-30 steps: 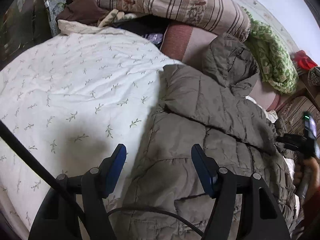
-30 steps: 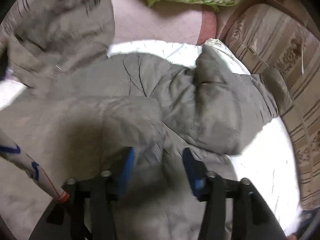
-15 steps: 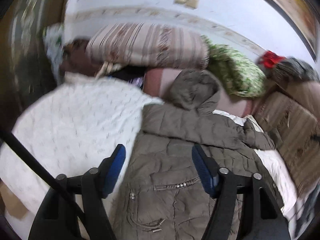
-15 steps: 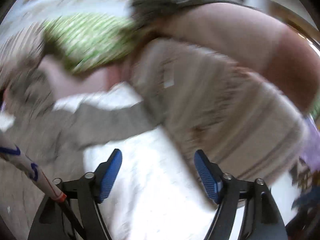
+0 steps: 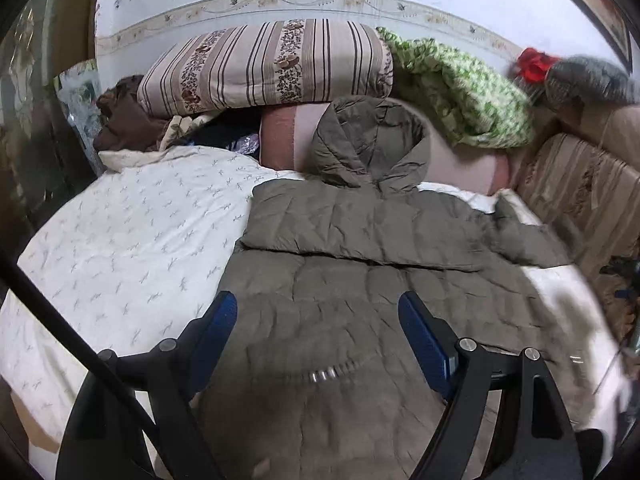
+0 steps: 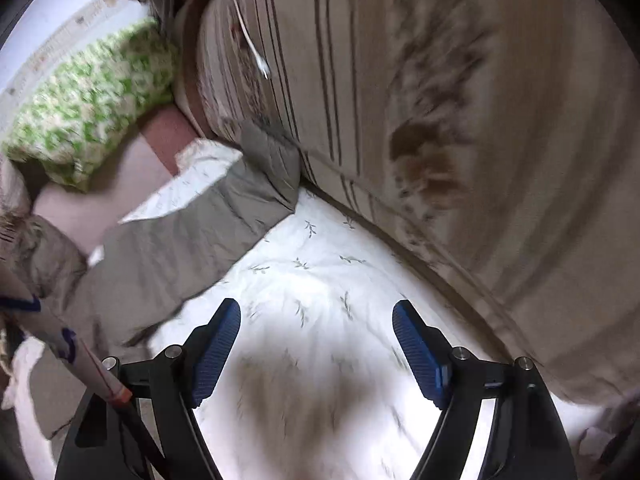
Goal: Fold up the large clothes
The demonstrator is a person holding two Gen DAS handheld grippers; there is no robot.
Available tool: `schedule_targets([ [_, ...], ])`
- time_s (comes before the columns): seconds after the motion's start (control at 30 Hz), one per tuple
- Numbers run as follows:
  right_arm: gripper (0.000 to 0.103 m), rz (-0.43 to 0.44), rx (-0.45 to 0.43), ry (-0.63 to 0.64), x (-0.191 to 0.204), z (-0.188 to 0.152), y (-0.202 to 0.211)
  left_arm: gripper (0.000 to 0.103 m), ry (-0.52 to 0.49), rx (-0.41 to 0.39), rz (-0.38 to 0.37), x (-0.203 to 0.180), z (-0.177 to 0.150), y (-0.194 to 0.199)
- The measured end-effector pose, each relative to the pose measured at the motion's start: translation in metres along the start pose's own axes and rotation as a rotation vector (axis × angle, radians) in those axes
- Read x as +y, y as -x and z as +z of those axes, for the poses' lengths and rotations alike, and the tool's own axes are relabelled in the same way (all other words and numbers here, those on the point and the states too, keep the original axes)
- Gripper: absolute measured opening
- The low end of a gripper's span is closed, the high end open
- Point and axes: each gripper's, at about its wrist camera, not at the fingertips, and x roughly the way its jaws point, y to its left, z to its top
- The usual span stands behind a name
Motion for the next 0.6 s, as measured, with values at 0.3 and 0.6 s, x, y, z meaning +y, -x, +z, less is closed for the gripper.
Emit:
schedule_targets([
  [0.3, 0.083, -0.13, -0.01, 0.06, 0.025, 0.063, -0.108, 0.082, 0.118, 0.289, 0.062, 0.002, -0.041, -0.142],
  [0.6, 0.031, -0.162, -0.004, 0.21, 0.076, 0.083, -0.155, 0.084, 0.067, 0.262, 0.105, -0.005, -0.054, -0.153],
])
